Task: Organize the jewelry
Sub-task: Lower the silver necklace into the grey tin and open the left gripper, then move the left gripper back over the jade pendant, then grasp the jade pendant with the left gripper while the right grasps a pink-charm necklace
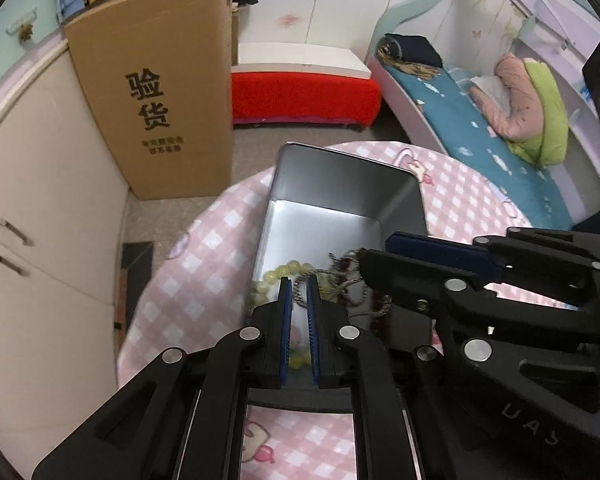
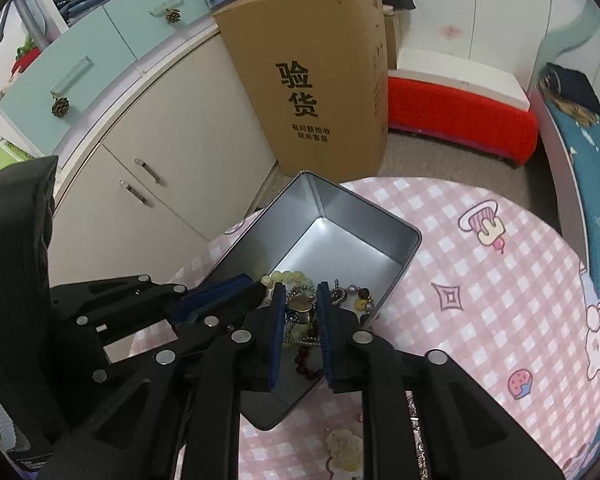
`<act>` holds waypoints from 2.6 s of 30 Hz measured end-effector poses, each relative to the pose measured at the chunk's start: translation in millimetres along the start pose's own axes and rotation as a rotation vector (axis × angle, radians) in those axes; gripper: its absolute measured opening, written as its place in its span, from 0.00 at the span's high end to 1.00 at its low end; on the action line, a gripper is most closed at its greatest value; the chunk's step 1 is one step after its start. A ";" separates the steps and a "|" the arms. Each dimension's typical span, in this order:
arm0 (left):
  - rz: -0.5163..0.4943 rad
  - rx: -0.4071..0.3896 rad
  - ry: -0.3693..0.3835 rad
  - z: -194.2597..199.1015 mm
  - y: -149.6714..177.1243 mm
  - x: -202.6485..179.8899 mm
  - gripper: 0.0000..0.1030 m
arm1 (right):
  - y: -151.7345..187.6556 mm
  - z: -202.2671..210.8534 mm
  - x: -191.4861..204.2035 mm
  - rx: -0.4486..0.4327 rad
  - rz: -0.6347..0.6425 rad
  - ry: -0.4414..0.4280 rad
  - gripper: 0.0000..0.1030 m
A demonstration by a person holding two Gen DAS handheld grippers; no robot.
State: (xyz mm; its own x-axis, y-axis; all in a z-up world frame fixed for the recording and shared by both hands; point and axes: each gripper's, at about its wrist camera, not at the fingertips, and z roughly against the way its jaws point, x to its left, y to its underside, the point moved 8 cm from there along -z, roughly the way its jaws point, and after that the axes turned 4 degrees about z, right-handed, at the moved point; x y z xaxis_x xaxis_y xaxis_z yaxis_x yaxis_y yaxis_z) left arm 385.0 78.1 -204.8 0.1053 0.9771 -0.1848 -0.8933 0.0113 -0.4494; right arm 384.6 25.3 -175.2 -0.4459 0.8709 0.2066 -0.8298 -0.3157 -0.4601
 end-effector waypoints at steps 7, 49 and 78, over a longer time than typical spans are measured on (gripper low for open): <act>0.027 -0.026 0.029 19.8 -3.4 -5.2 0.90 | -1.8 24.3 1.1 -0.055 -0.023 -0.018 0.61; 0.052 -0.197 -0.061 24.1 113.2 -107.9 0.20 | 181.6 121.6 -127.4 -0.274 -0.160 0.176 0.35; 0.024 -0.160 -0.048 21.3 115.4 -81.1 0.59 | 172.3 68.3 -112.6 -0.183 -0.065 0.157 0.35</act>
State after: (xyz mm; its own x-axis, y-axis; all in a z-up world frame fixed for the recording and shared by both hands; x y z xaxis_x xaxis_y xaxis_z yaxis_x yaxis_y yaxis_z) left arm 264.1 4.7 -223.0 0.0600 0.9858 -0.1570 -0.8140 -0.0427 -0.5792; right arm 268.9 -152.9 -218.7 -0.3239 0.9396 0.1105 -0.7742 -0.1961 -0.6018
